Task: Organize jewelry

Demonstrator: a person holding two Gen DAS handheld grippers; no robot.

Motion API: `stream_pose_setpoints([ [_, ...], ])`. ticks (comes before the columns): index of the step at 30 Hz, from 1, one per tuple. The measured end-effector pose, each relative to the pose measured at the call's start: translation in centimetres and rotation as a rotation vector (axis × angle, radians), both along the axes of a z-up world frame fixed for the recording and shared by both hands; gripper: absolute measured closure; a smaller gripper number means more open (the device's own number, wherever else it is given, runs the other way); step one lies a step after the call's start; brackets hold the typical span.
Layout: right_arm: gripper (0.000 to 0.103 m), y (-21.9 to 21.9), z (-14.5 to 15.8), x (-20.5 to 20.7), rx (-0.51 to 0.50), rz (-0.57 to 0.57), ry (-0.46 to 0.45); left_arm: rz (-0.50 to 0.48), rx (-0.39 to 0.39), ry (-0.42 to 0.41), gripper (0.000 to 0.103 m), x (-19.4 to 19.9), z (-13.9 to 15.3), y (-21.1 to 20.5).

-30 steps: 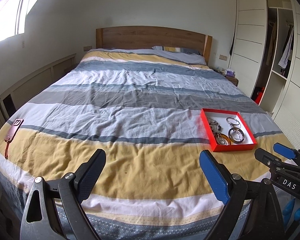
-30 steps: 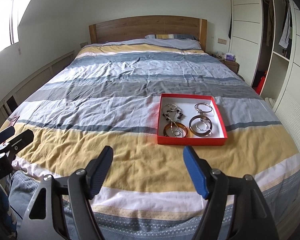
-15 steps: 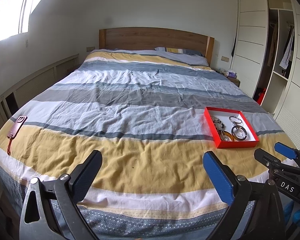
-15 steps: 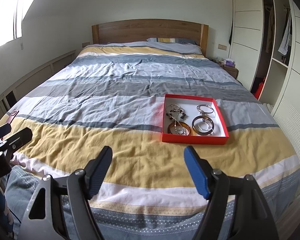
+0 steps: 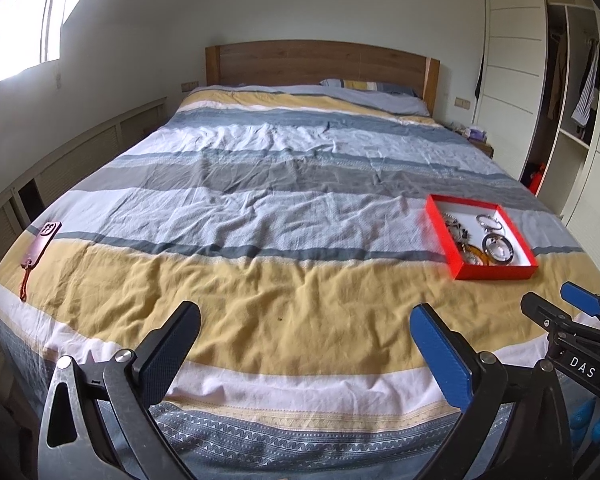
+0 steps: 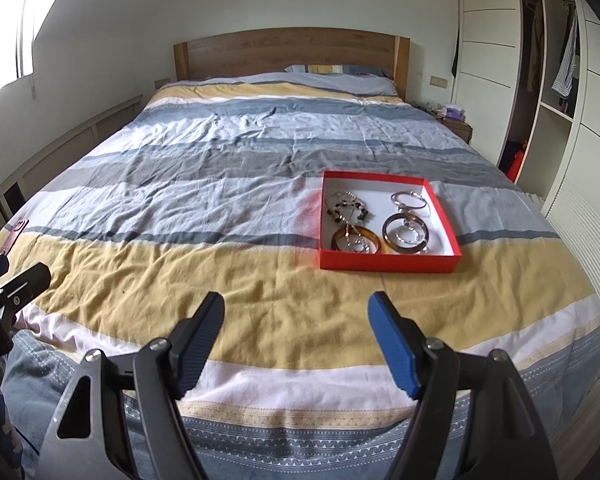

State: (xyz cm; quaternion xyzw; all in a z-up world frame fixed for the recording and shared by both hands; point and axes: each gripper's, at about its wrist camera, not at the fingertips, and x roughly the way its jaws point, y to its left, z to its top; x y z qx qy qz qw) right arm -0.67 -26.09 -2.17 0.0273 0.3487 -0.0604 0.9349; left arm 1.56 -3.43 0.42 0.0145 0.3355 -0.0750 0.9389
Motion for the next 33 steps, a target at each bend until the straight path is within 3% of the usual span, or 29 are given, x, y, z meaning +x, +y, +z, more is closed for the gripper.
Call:
stream_pose_setpoints([
  [33, 0.030, -1.4, -4.9, 3.7, 0.023, -0.016, 0.114, -0.046, 0.038, 0.166, 0.001, 5.1, -5.3, -1.1],
])
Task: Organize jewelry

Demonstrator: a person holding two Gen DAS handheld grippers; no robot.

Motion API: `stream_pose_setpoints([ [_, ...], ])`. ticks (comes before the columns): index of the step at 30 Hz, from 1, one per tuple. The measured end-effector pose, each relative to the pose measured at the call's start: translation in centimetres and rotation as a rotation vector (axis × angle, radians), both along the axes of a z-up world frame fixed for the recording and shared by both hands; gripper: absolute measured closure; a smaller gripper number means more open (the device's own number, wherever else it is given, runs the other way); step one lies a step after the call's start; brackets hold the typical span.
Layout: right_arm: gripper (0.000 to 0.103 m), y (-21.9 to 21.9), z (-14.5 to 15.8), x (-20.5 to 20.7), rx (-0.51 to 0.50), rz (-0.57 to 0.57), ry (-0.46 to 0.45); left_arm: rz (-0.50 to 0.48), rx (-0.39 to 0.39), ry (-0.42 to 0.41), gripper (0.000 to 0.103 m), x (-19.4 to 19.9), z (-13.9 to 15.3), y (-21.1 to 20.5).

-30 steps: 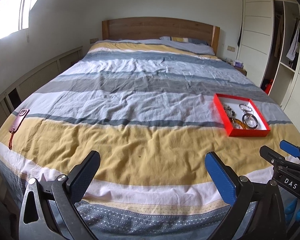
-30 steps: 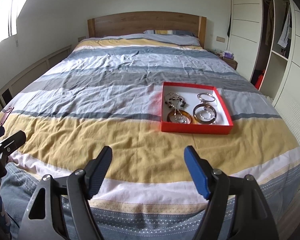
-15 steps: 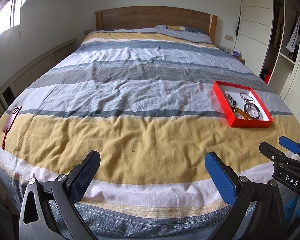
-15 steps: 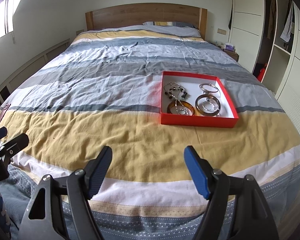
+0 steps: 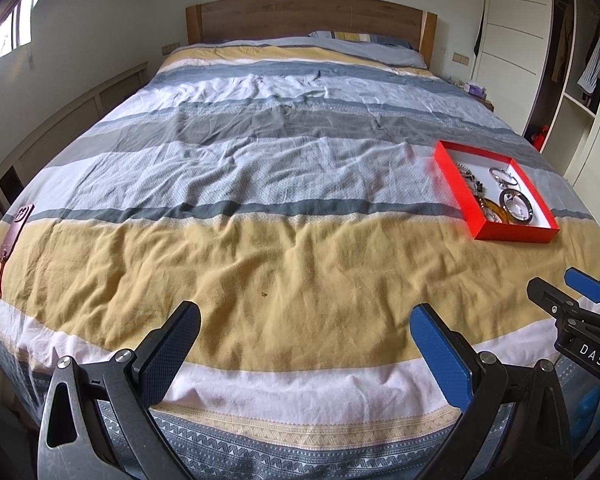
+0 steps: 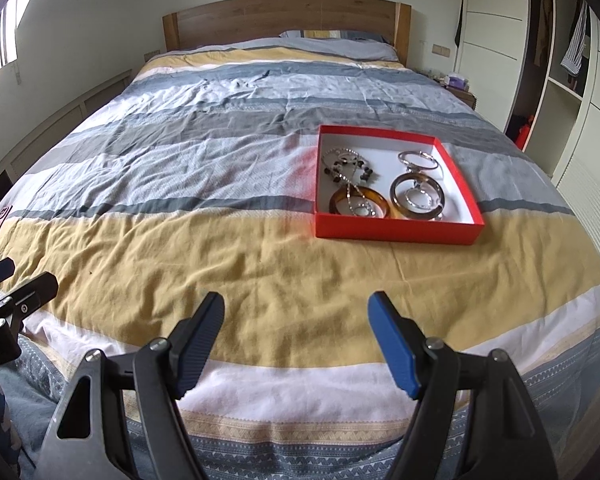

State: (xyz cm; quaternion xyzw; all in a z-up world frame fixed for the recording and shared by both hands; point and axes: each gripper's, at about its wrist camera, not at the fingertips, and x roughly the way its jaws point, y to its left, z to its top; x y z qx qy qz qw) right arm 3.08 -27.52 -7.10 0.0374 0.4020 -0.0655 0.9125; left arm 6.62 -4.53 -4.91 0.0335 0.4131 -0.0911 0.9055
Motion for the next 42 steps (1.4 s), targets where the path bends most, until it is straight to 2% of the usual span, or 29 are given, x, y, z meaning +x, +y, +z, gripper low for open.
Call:
stream_pose_setpoints([
  [8, 0.030, -0.2, -1.6, 0.8, 0.001, -0.007, 0.039, 0.003, -0.005, 0.042, 0.001, 0.9, -1.6, 0.3],
  [18, 0.030, -0.8, -2.3, 1.1, 0.004, -0.018, 0.058, -0.004, -0.006, 0.061, 0.001, 1.2, -2.2, -0.1],
  [42, 0.030, -2.0, -1.6, 1.0, -0.022, -0.040, 0.052, -0.022, 0.014, 0.063, 0.001, 0.4, -1.9, -0.9],
])
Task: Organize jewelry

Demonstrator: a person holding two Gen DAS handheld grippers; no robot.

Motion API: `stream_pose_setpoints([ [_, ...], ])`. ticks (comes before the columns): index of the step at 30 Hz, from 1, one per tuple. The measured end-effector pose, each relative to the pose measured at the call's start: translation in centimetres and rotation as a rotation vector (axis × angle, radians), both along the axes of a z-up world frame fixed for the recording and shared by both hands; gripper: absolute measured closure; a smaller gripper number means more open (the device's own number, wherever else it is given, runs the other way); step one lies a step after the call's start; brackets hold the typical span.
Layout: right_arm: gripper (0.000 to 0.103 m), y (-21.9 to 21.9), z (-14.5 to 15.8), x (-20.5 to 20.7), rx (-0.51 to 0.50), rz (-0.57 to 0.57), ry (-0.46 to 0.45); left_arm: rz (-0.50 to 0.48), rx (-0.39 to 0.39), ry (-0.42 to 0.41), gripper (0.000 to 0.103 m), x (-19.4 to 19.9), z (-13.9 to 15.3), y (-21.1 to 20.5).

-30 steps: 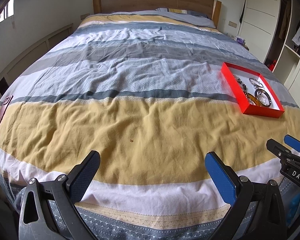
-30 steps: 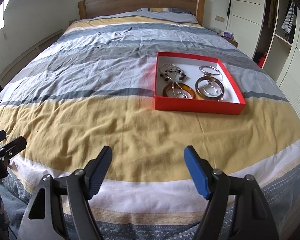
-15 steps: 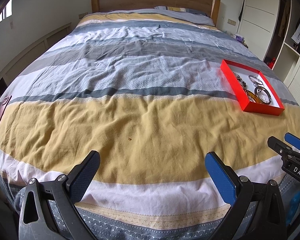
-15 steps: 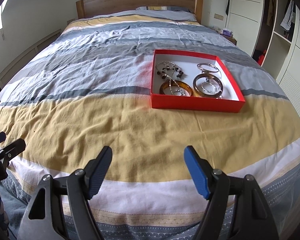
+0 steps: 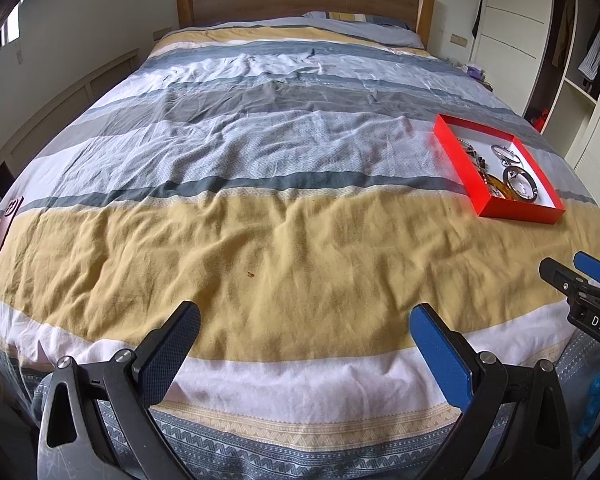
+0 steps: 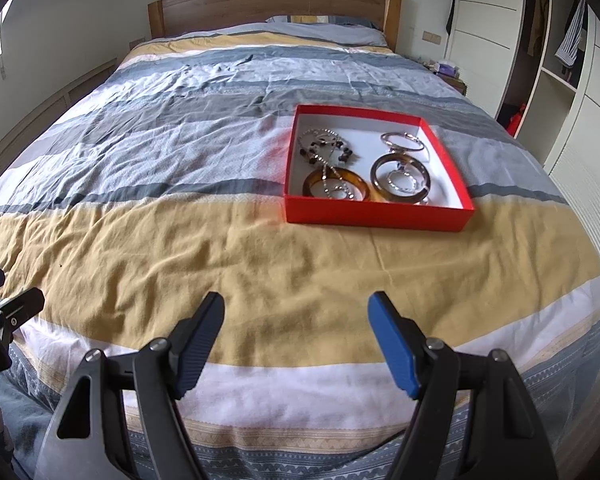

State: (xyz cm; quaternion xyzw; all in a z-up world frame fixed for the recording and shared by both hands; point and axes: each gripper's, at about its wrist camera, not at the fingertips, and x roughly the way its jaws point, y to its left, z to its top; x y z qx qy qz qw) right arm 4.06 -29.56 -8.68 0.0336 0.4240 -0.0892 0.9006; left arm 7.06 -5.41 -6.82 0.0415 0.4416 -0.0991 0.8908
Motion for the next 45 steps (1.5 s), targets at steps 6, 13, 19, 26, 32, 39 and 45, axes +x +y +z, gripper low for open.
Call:
stream_pose_setpoints([
  [6, 0.030, -0.5, 0.2, -0.3, -0.005, -0.013, -0.005, -0.007, 0.009, 0.000, 0.001, -0.2, 0.2, -0.3],
  [13, 0.030, -0.6, 0.6, -0.6, -0.018, -0.014, -0.017, -0.007, 0.015, 0.001, 0.001, -0.4, 0.2, -0.3],
  [19, 0.030, -0.5, 0.7, -0.6, -0.020, -0.015, -0.017, -0.004, 0.015, 0.001, 0.001, -0.5, 0.2, -0.1],
  [26, 0.030, -0.9, 1.0, -0.7, -0.023, -0.021, -0.024, -0.008, 0.024, 0.006, 0.001, -0.6, 0.1, -0.3],
  [32, 0.030, -1.4, 1.1, -0.8, -0.022, -0.026, -0.027, -0.008, 0.028, 0.007, 0.001, -0.6, 0.1, -0.4],
  [39, 0.030, -1.7, 1.0, -0.9, -0.024, -0.024, -0.027, -0.008, 0.027, 0.007, 0.001, -0.7, 0.1, -0.3],
  [45, 0.030, -1.3, 1.0, -0.9, -0.025, -0.024, -0.027, -0.007, 0.026, 0.007, 0.001, -0.7, 0.1, -0.3],
])
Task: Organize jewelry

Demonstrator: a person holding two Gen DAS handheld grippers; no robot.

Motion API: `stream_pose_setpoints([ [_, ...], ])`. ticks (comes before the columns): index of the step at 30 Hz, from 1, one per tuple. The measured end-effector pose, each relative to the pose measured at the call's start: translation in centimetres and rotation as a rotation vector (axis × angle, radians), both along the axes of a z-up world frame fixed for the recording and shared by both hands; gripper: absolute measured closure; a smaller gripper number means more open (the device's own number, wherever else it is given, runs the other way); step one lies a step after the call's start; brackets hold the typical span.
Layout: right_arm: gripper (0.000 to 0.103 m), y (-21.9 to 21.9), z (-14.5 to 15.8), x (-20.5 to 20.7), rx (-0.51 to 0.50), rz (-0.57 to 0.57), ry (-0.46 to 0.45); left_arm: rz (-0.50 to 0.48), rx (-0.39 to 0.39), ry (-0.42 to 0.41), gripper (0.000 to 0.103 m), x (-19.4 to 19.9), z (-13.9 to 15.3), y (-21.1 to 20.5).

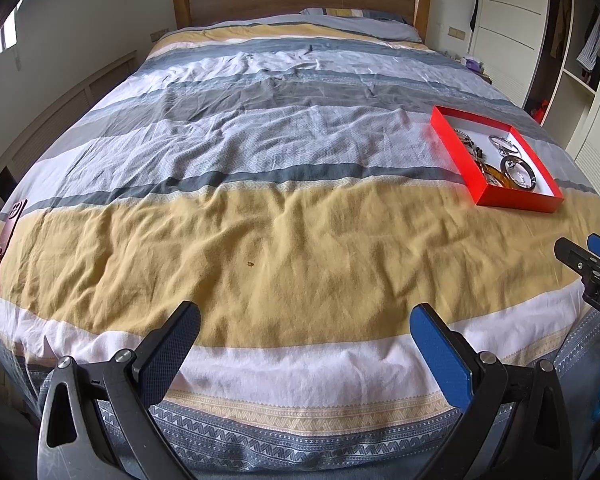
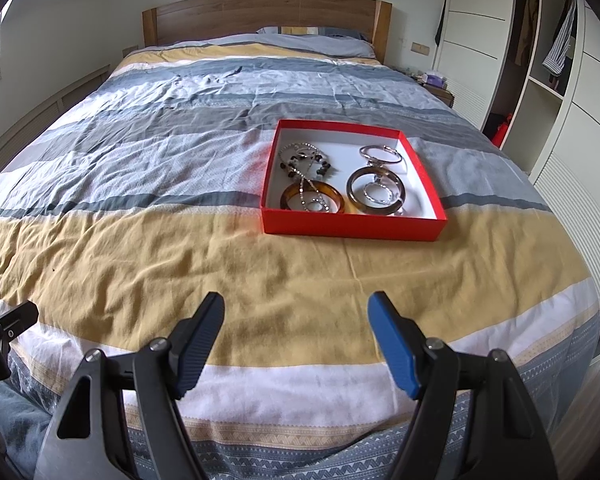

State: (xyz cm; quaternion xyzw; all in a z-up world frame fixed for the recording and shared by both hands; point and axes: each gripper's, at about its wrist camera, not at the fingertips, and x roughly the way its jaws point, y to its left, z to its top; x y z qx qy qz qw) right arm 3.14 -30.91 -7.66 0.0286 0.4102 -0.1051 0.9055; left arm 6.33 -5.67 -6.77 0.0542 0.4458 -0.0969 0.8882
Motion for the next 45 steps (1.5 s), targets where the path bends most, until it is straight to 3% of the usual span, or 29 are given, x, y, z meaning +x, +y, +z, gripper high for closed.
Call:
stream_pose_setpoints([
  [45, 0.030, 0.4, -1.0, 0.0, -0.011, 0.008, 0.021, 0.003, -0.011, 0.023, 0.001, -0.2, -0.7, 0.3],
])
